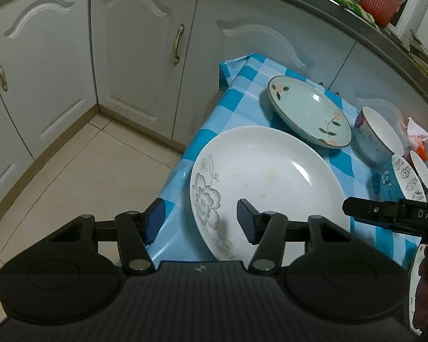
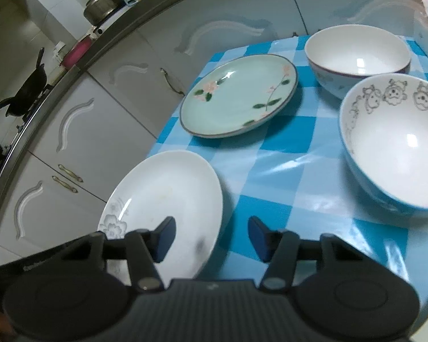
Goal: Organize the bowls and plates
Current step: 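Move the left gripper to the white grey-flower plate and grasp its rim, then lift the white plate with the left gripper and carry it over the green plate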
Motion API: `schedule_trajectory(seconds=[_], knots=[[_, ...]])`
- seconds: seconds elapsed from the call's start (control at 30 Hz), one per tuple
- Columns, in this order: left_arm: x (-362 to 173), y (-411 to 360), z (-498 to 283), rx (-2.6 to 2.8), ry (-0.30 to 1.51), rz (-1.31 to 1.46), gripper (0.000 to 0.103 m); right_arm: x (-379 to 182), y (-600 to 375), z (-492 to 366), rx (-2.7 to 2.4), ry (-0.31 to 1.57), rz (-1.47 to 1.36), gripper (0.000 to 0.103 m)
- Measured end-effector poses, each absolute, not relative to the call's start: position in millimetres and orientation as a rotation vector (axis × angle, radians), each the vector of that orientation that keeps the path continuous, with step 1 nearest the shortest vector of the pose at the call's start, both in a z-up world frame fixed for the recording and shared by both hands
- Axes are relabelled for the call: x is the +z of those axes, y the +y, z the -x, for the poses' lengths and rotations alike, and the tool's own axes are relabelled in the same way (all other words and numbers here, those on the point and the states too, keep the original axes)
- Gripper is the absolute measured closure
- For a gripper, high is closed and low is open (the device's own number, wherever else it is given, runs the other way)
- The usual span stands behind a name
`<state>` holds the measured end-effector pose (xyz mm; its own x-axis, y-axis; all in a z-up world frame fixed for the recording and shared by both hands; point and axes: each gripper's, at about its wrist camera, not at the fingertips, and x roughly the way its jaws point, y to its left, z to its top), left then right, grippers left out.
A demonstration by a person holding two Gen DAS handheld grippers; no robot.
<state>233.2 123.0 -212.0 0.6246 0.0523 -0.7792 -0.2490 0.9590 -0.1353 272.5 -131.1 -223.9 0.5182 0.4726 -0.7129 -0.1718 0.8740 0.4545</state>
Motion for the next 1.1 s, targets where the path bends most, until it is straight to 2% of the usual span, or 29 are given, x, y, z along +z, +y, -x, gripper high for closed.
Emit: schedule_trajectory(seconds=[0.3,0.43,0.63,0.8,1.1], knots=[[-214,125,-237,0.16,0.88,0.209,0.042,-228,-126,-277,0.412,0.954,-0.362,0.055],[-218,130,-239,0.165,0.888,0.212,0.049,-232,-124,-280,0.42,0.962,-0.366,0.056],[-220,132,-242,0.158,0.893,0.214,0.06,-238,-124,-283,0.427,0.97,-0.389,0.065],[-220,132,-244,0.15,0.89,0.22,0.065,-240,-123,-285,0.437,0.966,-0.394,0.072],[-221,131,-245,0.13,0.884,0.21,0.065,-246,-126,-289,0.446,0.968,-0.413,0.078]])
